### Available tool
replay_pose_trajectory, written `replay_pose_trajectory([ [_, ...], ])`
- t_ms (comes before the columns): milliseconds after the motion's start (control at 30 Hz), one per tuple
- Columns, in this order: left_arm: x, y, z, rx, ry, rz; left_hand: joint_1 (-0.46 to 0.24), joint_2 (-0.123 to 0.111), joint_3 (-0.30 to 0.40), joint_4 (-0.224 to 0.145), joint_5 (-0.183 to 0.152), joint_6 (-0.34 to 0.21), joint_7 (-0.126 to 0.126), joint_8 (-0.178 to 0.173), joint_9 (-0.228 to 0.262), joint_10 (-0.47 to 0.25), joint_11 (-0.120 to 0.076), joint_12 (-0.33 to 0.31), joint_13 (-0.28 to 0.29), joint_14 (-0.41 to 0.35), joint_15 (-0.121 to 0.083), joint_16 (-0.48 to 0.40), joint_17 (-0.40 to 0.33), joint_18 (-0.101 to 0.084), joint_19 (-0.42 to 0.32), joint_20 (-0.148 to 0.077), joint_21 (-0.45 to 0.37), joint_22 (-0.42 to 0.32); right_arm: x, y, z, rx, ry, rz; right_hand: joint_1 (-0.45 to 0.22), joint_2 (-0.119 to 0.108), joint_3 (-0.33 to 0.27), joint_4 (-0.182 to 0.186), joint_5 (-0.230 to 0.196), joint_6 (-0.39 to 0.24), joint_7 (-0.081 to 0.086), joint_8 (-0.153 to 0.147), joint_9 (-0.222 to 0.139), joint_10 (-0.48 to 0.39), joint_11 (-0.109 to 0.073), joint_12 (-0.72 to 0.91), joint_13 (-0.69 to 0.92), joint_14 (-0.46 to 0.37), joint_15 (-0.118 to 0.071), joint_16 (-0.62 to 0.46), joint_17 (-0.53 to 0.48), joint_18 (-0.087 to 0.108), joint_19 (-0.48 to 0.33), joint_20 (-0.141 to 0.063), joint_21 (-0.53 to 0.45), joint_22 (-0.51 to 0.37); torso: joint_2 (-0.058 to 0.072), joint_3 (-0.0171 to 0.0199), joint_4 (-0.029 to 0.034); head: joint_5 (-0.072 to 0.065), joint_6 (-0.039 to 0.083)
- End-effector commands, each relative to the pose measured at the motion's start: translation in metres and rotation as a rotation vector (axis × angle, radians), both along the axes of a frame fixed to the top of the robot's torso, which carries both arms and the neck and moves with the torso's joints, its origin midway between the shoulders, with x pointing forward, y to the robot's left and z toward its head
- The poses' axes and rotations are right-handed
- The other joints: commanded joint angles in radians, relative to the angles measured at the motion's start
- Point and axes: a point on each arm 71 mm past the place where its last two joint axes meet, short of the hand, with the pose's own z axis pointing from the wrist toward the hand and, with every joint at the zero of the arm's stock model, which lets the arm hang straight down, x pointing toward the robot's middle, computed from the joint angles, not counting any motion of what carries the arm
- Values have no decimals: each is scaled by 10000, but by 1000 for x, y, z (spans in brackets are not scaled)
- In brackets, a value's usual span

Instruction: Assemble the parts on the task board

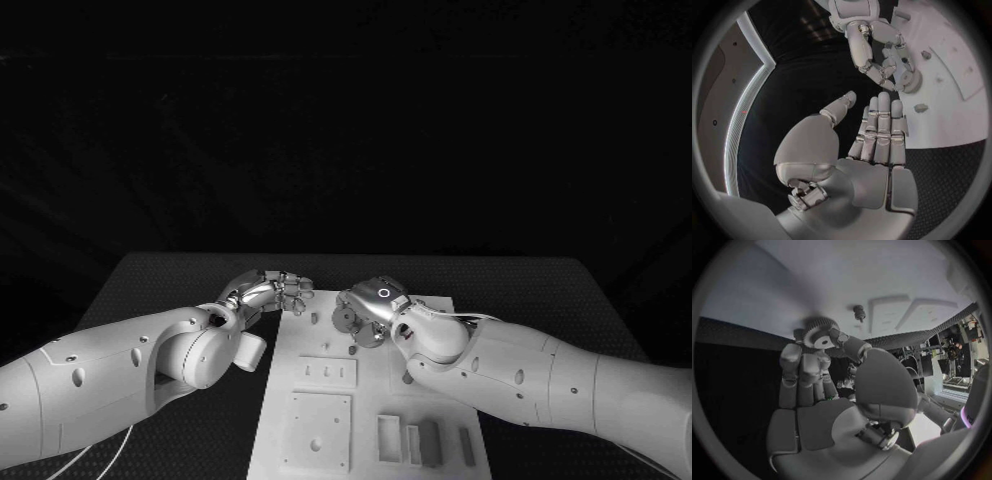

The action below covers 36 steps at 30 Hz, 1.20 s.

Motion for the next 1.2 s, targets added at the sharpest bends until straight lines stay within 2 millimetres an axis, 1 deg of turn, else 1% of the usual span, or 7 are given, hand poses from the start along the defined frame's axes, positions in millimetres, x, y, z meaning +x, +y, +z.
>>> replay_pose_trajectory([
  [33, 0, -2, 2, -54, -131, -104, -74, 30, 10, -50, 12, 64, 11, -53, 15, -2, -6, -55, 9, -41, -3, -2, -12, 174, -41, -15, 35, 49, 0, -2, -5, 26, 355, -63, -4, -190, -24, 54, 19, 291, 321, -301, -161, -141, 263, -61, -26, 9, 190, -64, 9, 288, -78, -14, -46, 74, -1, 0, -2, 7, -1],
  [233, 0, -2, 2, -47, -133, -86, -75, 28, 10, -50, 12, 57, 15, -62, 17, -15, 0, -69, 7, -43, -2, -3, -13, 174, -42, -16, 36, 47, 0, -5, -5, 166, 413, -129, 81, -390, -198, -6, 17, -536, 423, -685, -339, -248, 351, -96, -62, 7, 283, -108, 31, 288, -100, -13, -79, 73, -3, -5, 7, -3, 0],
  [400, 0, -1, 2, -42, -128, -78, -77, 27, 10, -49, 11, 53, 17, -67, 18, -23, 4, -77, 5, -43, -2, -3, -13, 174, -43, -15, 36, 46, 1, -8, -6, 171, 624, -213, 284, -379, 4, -11, 94, -631, 495, -699, -369, -277, 427, -78, -74, 18, 359, -134, 49, 288, -111, -6, -117, 64, 1, -10, 8, -11, -3],
  [467, 0, -1, 2, -38, -123, -72, -77, 27, 10, -49, 11, 51, 18, -70, 19, -27, 6, -82, 5, -44, -2, -3, -14, 174, -43, -15, 36, 46, 1, -10, -7, 109, 661, -249, 342, -378, 156, -2, 454, -610, 502, -676, -391, -288, 431, -62, -82, 27, 369, -152, 60, 288, -113, 19, -127, 70, 1, -12, 7, -11, -3],
  [600, 0, -1, 2, -35, -127, -61, -60, 36, 20, -54, 12, 47, 21, -78, 23, -35, 10, -94, 4, -43, -3, -2, -14, 176, -44, -17, 38, 44, 2, -13, -7, 114, 807, -351, 498, -218, 376, -303, 1938, -574, 488, -616, -434, -327, 422, -19, -99, 27, 363, -177, 108, 286, -132, 51, -125, 110, 0, -13, 8, -30, 7],
  [700, 0, 0, 2, -33, -127, -54, -61, 37, 20, -51, 10, 44, 22, -82, 24, -39, 13, -99, 3, -43, -3, -2, -15, 176, -43, -17, 38, 44, 3, -16, -8, 167, 877, -403, 399, -114, 356, -424, 2418, -536, 474, -570, -458, -334, 410, 9, -112, 32, 350, -192, 134, 288, -123, 73, -112, 131, -2, -10, 11, -37, 0],
  [1200, 0, 2, 2, -19, -139, 6, -68, 36, 19, -44, 5, 28, 31, -100, 27, -56, 25, -122, 0, -42, -2, -2, -16, 174, -43, -15, 41, 41, 0, -29, -5, 600, 853, -536, 125, 207, 423, -629, 3126, -273, 412, -380, -503, -330, 351, 78, -155, 60, 295, -233, 196, 288, -111, 92, -110, 150, -5, -7, -7, -45, 16],
])
